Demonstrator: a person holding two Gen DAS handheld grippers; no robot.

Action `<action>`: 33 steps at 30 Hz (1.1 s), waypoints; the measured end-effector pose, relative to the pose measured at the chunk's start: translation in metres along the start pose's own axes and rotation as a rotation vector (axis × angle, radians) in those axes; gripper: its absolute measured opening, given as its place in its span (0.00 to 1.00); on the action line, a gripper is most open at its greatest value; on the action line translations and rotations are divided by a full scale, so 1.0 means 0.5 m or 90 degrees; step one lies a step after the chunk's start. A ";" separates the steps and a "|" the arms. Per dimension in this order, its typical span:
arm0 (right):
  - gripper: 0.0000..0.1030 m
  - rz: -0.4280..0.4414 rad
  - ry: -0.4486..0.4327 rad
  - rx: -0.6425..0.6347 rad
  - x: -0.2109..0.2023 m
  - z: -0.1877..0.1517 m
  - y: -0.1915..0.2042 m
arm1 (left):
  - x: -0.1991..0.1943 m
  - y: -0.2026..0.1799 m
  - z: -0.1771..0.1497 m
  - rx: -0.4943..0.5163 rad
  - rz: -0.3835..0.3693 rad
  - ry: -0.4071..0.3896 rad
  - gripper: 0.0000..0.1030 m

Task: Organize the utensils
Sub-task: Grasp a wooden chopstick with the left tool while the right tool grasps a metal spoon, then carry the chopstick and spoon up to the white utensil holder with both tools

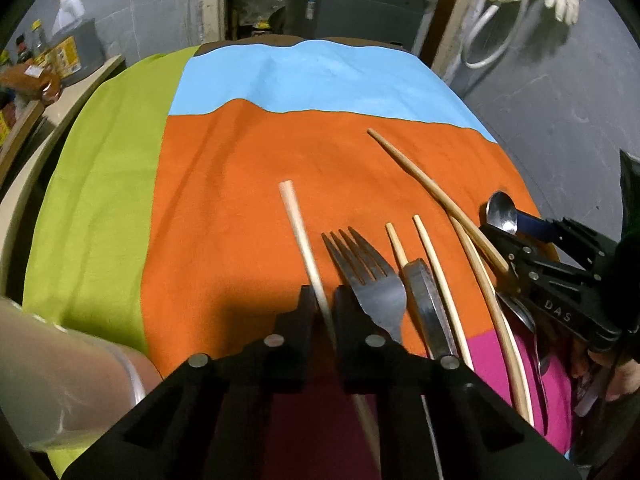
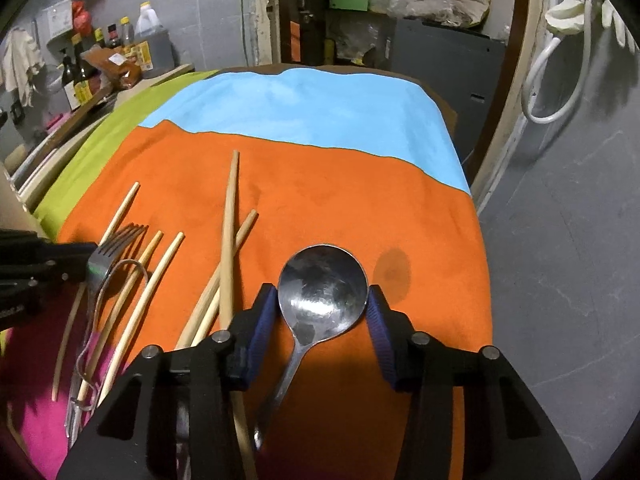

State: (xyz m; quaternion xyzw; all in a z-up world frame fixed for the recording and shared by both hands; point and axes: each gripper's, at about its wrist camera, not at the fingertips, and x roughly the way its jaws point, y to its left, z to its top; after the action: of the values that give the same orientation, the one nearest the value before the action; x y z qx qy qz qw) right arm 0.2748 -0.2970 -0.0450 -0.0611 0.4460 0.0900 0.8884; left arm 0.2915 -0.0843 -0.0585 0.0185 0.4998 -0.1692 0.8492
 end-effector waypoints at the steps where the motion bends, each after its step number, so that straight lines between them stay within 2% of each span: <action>1: 0.39 0.002 -0.001 0.002 0.000 0.000 -0.002 | -0.002 0.000 -0.001 -0.005 0.000 0.001 0.02; 6: 0.39 0.007 -0.024 0.006 -0.018 -0.004 -0.002 | -0.028 -0.005 -0.019 -0.008 0.004 -0.029 0.02; 9: 0.39 0.000 -0.061 0.003 -0.042 -0.007 0.005 | -0.057 -0.012 -0.037 -0.004 0.005 -0.064 0.02; 16: 0.38 -0.035 -0.192 -0.033 -0.119 -0.027 0.042 | -0.143 -0.026 -0.086 -0.013 -0.001 -0.215 0.02; 22: 0.38 -0.086 -0.307 -0.082 -0.177 -0.049 0.087 | -0.208 -0.033 -0.105 -0.037 -0.014 -0.319 0.02; 28: 0.38 -0.108 -0.385 -0.089 -0.218 -0.046 0.112 | -0.275 -0.031 -0.109 -0.031 -0.010 -0.423 0.02; 33: 0.38 -0.091 -0.426 -0.067 -0.251 -0.028 0.125 | -0.319 -0.009 -0.111 -0.034 -0.004 -0.477 0.02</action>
State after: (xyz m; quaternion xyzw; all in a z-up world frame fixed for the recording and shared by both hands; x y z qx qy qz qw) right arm 0.1770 -0.2521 0.0456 -0.1051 0.1192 0.0653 0.9851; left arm 0.1730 -0.0346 0.0508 -0.0682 0.1586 -0.1537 0.9729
